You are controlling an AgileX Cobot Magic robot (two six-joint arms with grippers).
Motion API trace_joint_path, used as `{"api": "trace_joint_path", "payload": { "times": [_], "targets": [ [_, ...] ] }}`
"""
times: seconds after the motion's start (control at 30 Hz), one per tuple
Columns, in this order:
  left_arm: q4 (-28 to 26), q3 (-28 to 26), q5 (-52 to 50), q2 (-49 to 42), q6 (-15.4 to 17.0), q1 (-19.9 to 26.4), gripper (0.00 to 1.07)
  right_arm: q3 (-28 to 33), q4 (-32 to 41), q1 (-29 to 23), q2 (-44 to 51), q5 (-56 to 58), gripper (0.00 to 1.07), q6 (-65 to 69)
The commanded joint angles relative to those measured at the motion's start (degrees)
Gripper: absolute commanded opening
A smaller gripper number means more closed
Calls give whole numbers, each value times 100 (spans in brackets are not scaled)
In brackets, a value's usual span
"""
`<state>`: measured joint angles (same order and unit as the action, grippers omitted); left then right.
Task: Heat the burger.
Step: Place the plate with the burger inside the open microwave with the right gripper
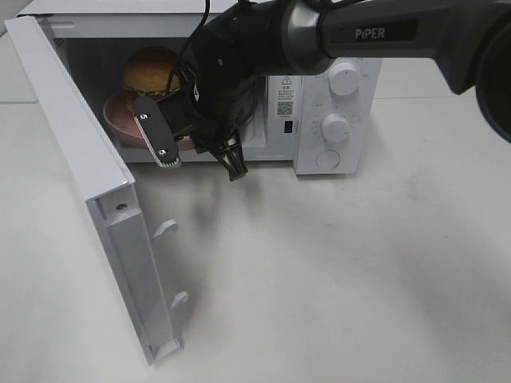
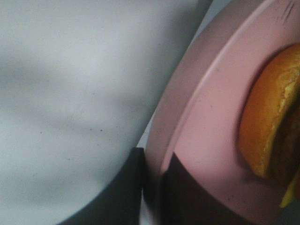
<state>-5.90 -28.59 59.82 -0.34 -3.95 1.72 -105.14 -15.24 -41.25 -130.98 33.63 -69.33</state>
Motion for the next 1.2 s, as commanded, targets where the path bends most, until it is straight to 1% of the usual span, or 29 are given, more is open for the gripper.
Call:
{"api": "trace_joint_path", "payload": {
  "times": [0.03,0.07,0.17,0.3,0.33,0.57,0.63,0.73,0.8,0.83,0.87,0.9,0.93,0.97,1.0,1.07,1.1,1.17,1.2],
  "targets": [
    [-23,11,-34,-120,29,23,103,-384,-292,-11,-69,-166,5,350],
    [-23,11,-34,-120,29,23,103,-384,-292,-11,-69,-166,5,350],
    [-23,11,-34,-120,29,23,103,-676,-367,-6,-252,-23,5,539],
    [-23,11,-34,-120,29,23,103,-808,-384,-6,-338,-29,5,539],
    [-23,11,-34,-120,29,23,103,-900,-384,57,-407,-23,5,544],
    [-23,11,-34,-120,29,23,103,-1003,-344,149,-590,-46,9,544],
    [-23,11,-34,-120,29,23,103,-1003,-195,178,-670,-172,17,544],
    [-23,11,-34,-120,29,23,103,-1003,-195,178,-682,-201,20,544],
    [-23,11,-34,-120,29,23,103,-1003,-212,189,-705,-241,37,556],
    [-23,11,-34,-120,29,23,103,-1003,-212,189,-705,-241,37,556],
    [-23,11,-34,-120,29,23,103,-1003,-212,189,-705,-241,41,584],
    [-23,11,-34,-120,29,23,103,-1003,-212,189,-705,-235,49,682],
    [-23,11,-34,-120,29,23,103,-1003,-212,189,-705,-235,49,682],
    [-23,11,-34,-120,29,23,103,-1003,-212,189,-705,-189,55,837],
    [-23,11,-34,-120,29,23,103,-1003,-212,189,-705,-189,55,837],
    [-23,11,-34,-120,29,23,103,-928,-178,189,-682,-115,61,837],
    [-23,11,-34,-120,29,23,103,-928,-178,189,-682,-115,61,837],
    [-23,11,-34,-120,29,23,103,-676,57,189,-544,-189,63,745],
    [-23,11,-34,-120,29,23,103,-676,57,189,-544,-189,63,745]
  ]
}}
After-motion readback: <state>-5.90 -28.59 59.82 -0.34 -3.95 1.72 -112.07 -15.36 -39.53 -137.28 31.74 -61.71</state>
